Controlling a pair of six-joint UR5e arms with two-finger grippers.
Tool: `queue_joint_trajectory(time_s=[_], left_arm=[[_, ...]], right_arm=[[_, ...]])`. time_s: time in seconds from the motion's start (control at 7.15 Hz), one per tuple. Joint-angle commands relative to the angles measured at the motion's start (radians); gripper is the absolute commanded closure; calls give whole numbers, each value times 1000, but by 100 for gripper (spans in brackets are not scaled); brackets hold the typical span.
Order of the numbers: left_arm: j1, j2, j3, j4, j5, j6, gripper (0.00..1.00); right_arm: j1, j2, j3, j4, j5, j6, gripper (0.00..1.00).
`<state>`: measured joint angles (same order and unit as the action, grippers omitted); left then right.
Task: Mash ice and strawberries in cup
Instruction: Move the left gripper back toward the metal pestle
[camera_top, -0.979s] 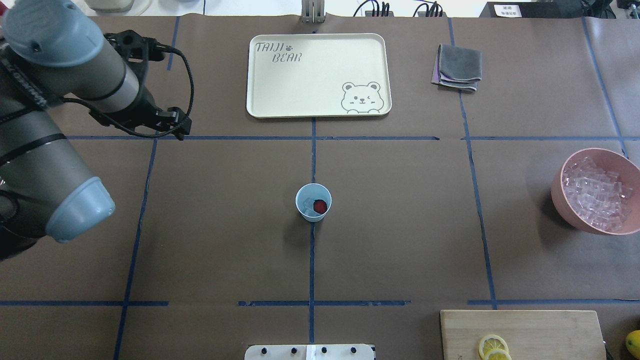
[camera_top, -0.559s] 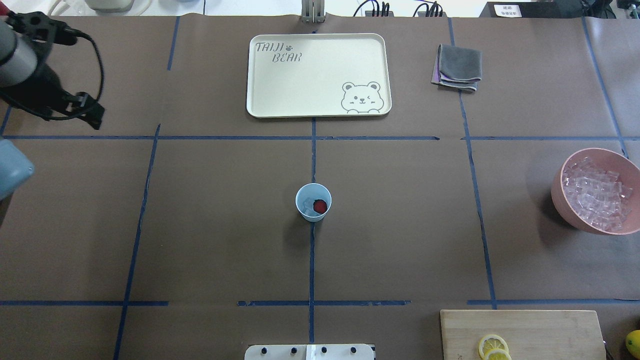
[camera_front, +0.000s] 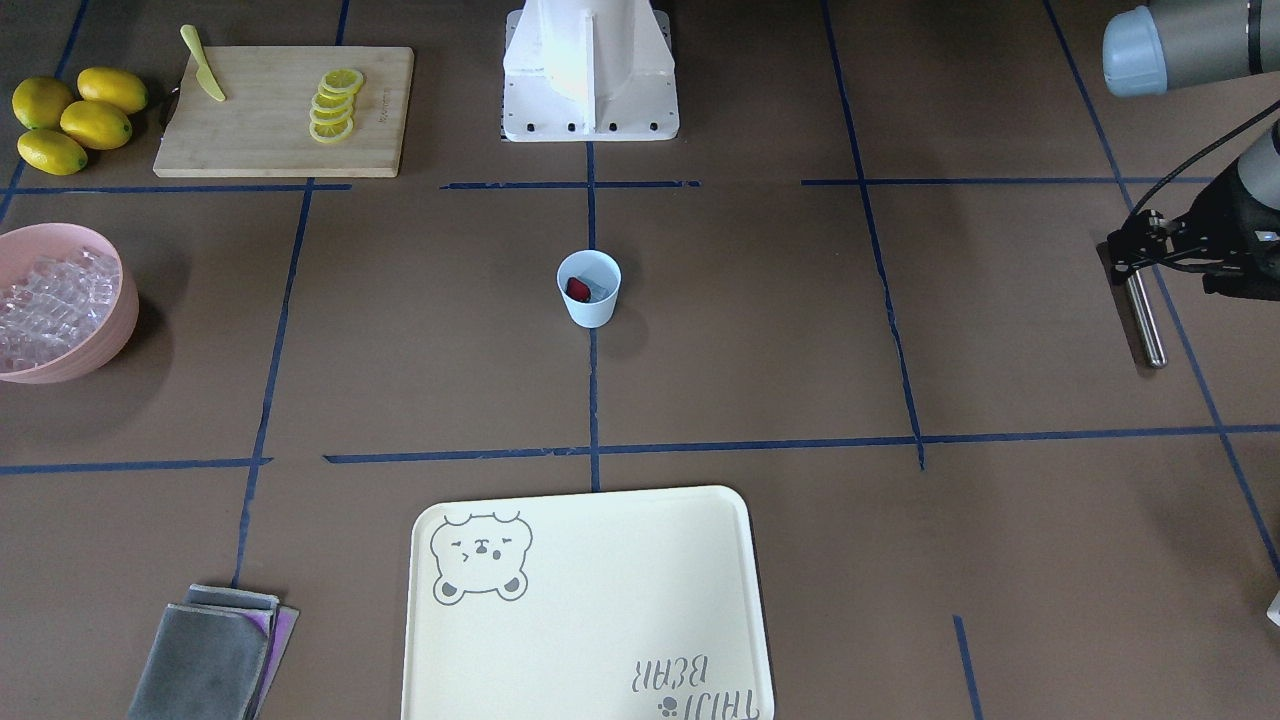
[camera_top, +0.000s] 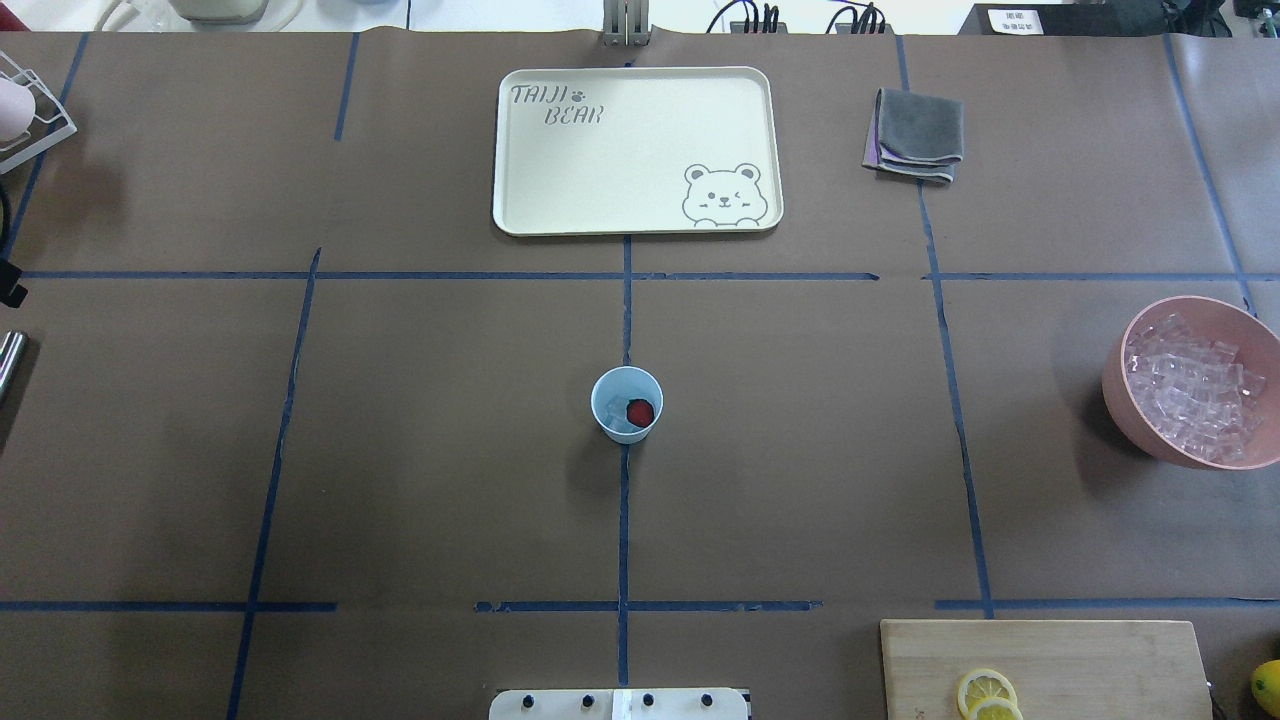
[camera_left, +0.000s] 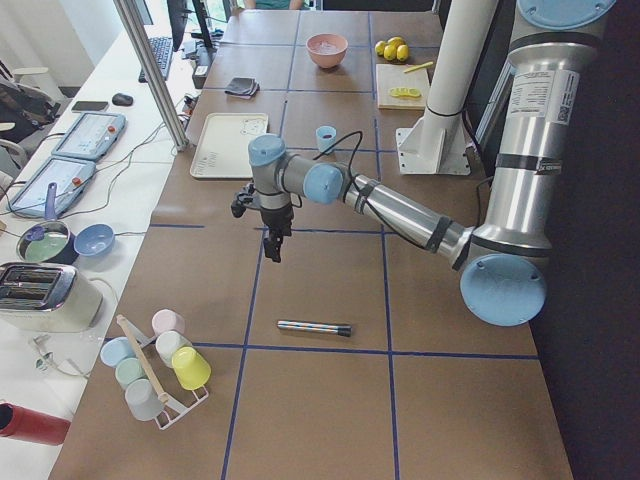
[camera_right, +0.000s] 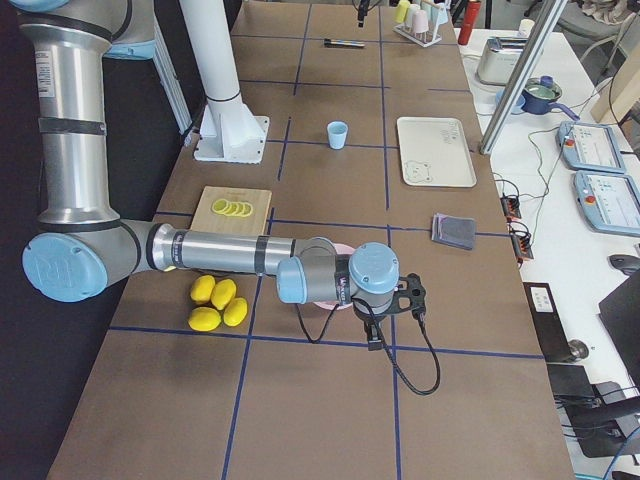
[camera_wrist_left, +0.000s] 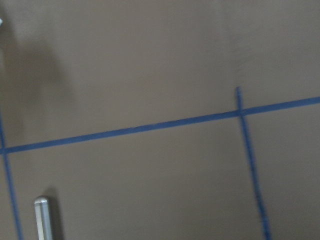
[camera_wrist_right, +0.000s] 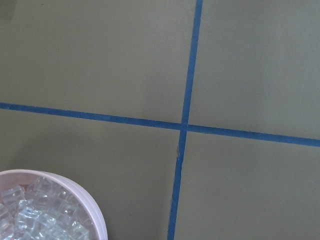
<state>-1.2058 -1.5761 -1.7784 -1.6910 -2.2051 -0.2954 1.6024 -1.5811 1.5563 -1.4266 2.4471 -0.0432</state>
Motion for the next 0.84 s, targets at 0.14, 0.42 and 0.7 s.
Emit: queue_joint_trajectory(time_s=[0.14,0.42,0.7], left_arm=[[3,73,203,-409,8,-269,0],[9,70,243,-423,11,-284,0],[29,73,369,-633,60,-382,0]], right_arm=[[1,3,1,0,1,0,0],[1,6,1,0,1,0,0],[1,6,2,0,1,0,0]])
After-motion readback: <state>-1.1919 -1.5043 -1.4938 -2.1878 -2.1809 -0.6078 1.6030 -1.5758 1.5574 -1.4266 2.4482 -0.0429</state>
